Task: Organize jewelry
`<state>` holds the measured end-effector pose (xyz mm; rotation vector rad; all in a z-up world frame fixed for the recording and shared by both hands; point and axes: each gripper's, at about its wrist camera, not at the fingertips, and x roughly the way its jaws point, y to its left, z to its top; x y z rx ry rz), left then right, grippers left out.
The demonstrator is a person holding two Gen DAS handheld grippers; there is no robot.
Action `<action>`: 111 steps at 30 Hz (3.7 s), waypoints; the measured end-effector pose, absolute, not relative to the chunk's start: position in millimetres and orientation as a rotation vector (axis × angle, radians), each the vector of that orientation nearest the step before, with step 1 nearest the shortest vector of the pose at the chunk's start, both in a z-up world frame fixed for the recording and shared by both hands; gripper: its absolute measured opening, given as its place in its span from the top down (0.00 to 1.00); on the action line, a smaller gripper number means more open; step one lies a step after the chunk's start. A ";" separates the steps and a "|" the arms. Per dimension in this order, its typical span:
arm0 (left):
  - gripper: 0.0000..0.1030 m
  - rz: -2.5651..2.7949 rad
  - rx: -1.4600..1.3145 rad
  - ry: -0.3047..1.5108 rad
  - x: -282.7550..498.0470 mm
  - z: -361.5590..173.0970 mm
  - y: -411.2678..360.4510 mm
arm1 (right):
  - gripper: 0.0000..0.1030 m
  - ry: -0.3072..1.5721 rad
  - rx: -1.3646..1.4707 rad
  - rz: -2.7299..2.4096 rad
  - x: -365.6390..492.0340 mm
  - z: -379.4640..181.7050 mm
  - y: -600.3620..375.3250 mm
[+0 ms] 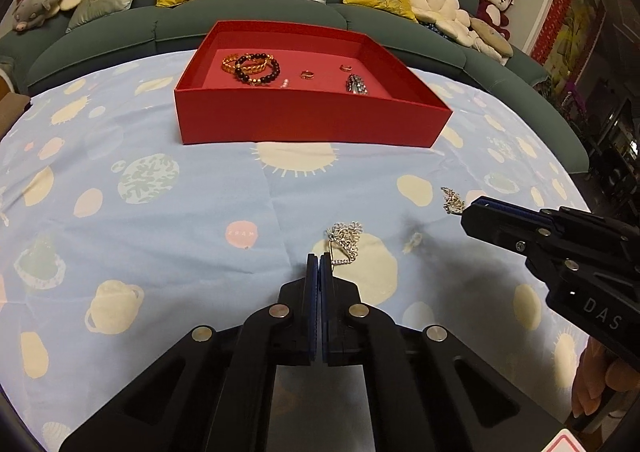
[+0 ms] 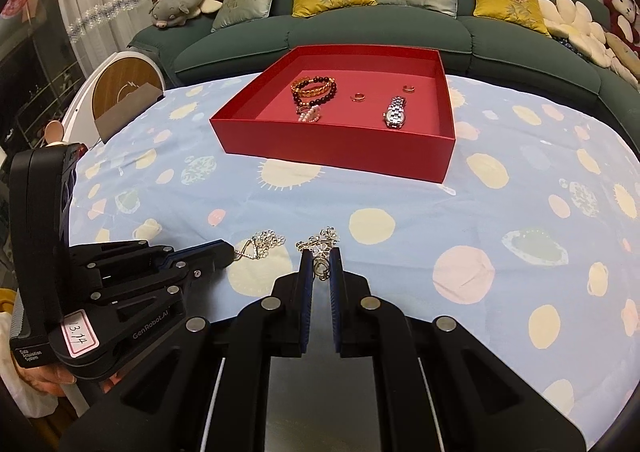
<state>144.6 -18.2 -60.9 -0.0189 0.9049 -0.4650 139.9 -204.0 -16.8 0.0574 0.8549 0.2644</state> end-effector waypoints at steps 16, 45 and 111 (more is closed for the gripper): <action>1.00 -0.517 -0.054 0.786 114.7 20.1 0.2 | 0.93 0.735 0.095 0.280 125.4 29.4 -212.0; 1.00 -0.399 0.009 0.510 184.2 161.6 -8.9 | 0.93 0.415 0.138 0.255 167.1 168.1 -231.6; 0.47 -0.216 -0.009 0.549 212.4 135.7 -4.0 | 0.42 0.546 0.193 0.141 211.3 136.4 -248.5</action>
